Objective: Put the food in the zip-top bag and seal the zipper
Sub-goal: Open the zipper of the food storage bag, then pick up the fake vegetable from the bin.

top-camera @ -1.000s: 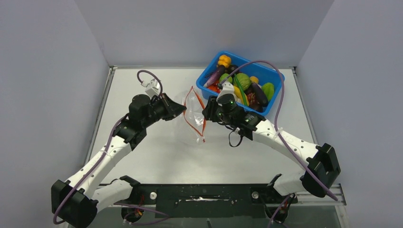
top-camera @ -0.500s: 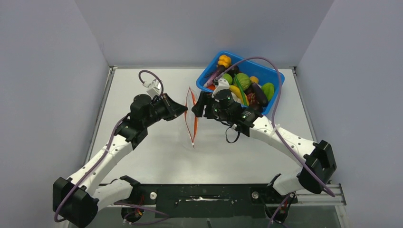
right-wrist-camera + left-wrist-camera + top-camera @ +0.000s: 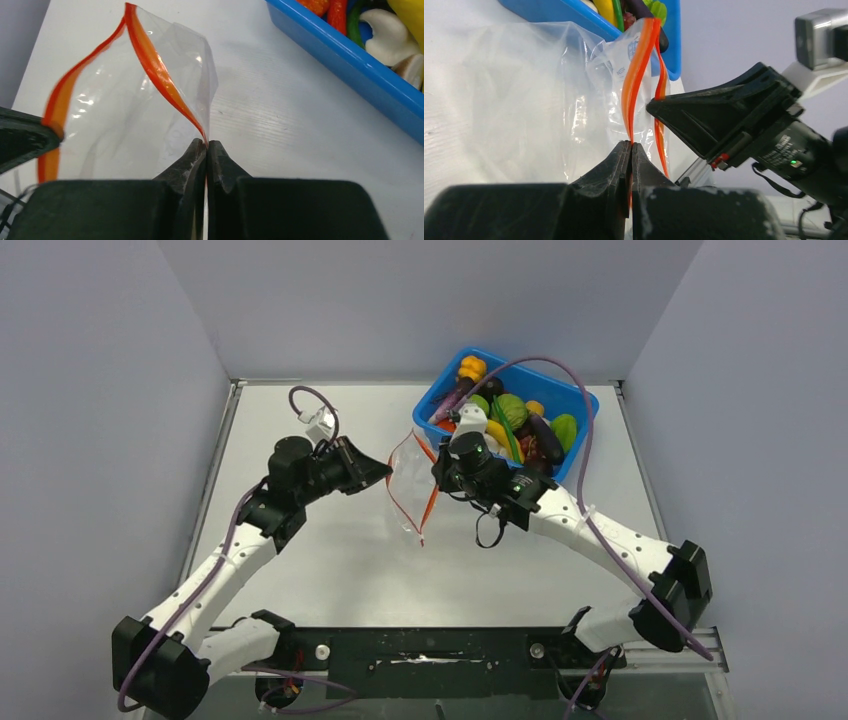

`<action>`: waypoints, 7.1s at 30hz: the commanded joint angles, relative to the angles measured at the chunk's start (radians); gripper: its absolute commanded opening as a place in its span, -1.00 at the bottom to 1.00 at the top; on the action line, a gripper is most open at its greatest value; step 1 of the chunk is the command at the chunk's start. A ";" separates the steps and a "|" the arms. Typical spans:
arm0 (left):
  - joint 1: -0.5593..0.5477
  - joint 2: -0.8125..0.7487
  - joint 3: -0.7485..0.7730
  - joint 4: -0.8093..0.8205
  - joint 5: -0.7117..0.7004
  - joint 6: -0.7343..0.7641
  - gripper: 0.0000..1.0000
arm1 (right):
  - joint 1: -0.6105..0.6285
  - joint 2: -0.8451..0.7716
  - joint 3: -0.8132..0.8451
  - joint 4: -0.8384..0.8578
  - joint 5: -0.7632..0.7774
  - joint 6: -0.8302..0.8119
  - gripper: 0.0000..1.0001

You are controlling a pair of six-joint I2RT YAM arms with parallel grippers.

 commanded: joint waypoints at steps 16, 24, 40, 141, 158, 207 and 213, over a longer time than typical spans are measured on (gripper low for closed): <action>0.025 0.069 0.279 -0.313 -0.036 0.305 -0.73 | -0.054 -0.206 -0.173 0.235 -0.063 0.109 -1.00; 0.025 0.008 0.177 -0.096 0.102 0.211 0.04 | -0.054 -0.142 -0.148 0.297 -0.062 0.196 -1.00; -0.010 0.105 0.039 0.194 0.111 0.127 0.21 | -0.049 -0.081 -0.088 0.340 -0.068 0.224 -1.00; -0.047 -0.081 0.037 -0.165 -0.328 0.597 -1.00 | -0.803 0.422 0.349 -0.267 -0.222 -0.637 -0.02; -0.045 -0.072 0.028 -0.156 -0.326 0.586 -1.00 | -0.791 0.510 0.401 -0.310 -0.246 -0.642 -0.32; 0.093 0.000 -0.187 0.461 -0.341 0.535 -1.00 | -0.302 -0.263 -0.055 -0.007 -0.629 -0.008 -0.55; 0.025 0.034 -0.262 0.538 -0.392 0.478 -1.00 | -0.219 -0.189 -0.077 0.155 -0.713 0.162 -0.53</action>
